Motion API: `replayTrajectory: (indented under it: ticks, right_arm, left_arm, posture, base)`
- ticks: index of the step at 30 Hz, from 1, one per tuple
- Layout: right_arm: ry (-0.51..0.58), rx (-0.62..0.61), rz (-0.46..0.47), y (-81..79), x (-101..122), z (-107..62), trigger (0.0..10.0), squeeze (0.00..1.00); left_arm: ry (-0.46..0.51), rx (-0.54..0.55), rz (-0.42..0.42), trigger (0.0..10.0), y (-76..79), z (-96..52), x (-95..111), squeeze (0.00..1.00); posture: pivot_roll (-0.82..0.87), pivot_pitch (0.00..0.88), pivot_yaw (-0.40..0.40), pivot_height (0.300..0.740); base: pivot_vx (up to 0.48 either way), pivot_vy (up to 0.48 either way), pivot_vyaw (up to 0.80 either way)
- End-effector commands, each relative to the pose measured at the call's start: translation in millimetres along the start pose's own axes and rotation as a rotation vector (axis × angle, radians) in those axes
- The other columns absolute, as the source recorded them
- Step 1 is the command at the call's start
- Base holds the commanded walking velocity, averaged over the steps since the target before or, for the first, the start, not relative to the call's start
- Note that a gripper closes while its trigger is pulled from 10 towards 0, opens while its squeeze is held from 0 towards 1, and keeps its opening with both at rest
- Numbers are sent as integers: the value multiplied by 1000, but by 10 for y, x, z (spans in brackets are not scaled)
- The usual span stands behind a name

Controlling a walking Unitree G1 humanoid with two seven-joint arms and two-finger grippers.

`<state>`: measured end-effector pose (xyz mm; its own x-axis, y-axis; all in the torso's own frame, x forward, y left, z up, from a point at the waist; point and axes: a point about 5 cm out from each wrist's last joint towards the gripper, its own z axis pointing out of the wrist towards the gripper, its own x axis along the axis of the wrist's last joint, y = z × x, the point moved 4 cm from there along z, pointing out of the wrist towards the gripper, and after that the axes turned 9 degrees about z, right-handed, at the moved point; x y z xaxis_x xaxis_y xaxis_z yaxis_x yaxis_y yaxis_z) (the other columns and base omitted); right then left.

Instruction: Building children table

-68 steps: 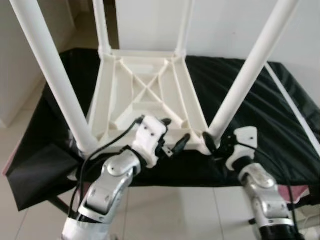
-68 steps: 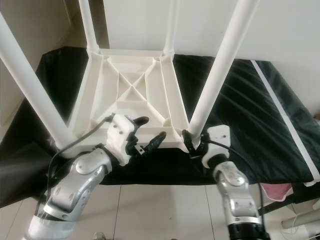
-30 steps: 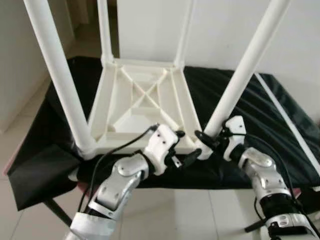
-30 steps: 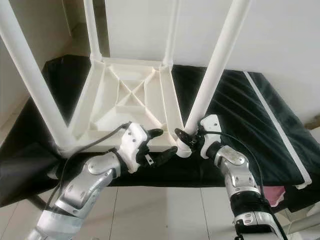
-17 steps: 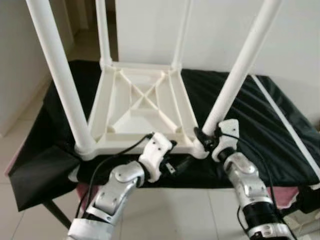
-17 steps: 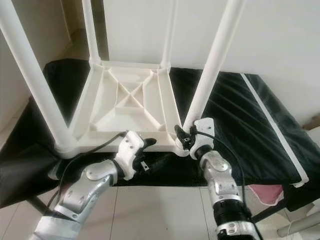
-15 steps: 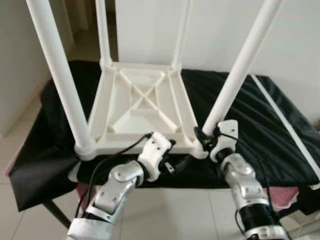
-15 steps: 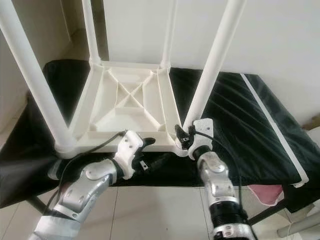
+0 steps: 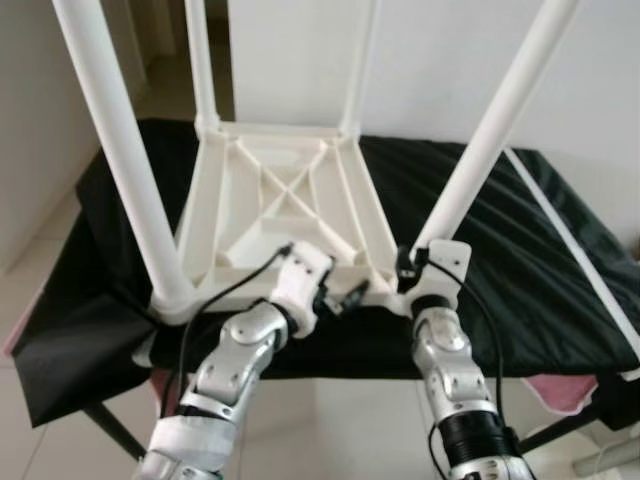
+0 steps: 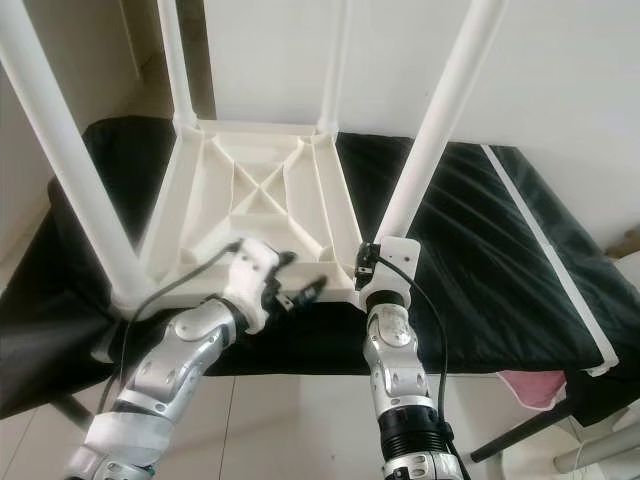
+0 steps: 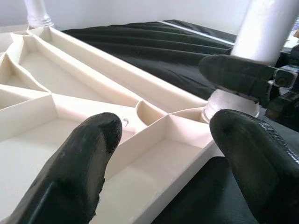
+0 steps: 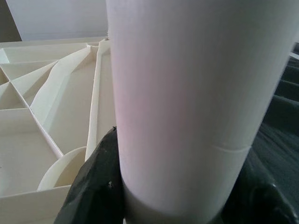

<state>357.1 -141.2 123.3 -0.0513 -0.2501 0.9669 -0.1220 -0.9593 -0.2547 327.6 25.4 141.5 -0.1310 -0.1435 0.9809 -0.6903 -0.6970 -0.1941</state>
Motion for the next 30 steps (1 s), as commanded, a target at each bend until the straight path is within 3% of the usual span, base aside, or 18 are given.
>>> replayTrajectory:
  ticks: [1, 14, 15, 16, 24, 30]
  right_arm:
    - [-81, -51, -1, 116, -183, -37, 10000, 0]
    - [-74, -56, -13, 79, -182, -90, 10000, 0]
    - [-71, -46, -7, 68, -175, -101, 10000, 675]
    - [-65, -29, -1, 47, -163, -114, 10000, 1000]
    - [-39, 20, -9, -9, -112, -143, 10000, 1000]
    - [2, 97, 11, 56, 7, -183, 10000, 1000]
  left_arm:
    - [-14, 8, -9, 10000, 13, 25, -13, 0]
    - [-21, 34, 17, 10000, 31, 51, -39, 0]
    - [-24, 37, 26, 10000, 36, 52, -43, 0]
    - [-27, 42, 30, 10000, 39, 54, -46, 0]
    - [-31, 43, 6, 10000, 40, 60, -43, 0]
    - [12, 35, 89, 10000, 10, 20, 31, 0]
  posture:
    - [0, 0, -62, 740]
    - [-1, 0, -67, 740]
    - [-1, 0, -66, 740]
    - [-2, 0, -65, 740]
    - [-4, 0, -65, 740]
    - [-5, 0, -68, 740]
  base:
    - [0, 0, 0]
    - [0, 0, 0]
    - [0, 0, 0]
    - [0, 0, 0]
    - [0, 0, 0]
    - [0, 0, 0]
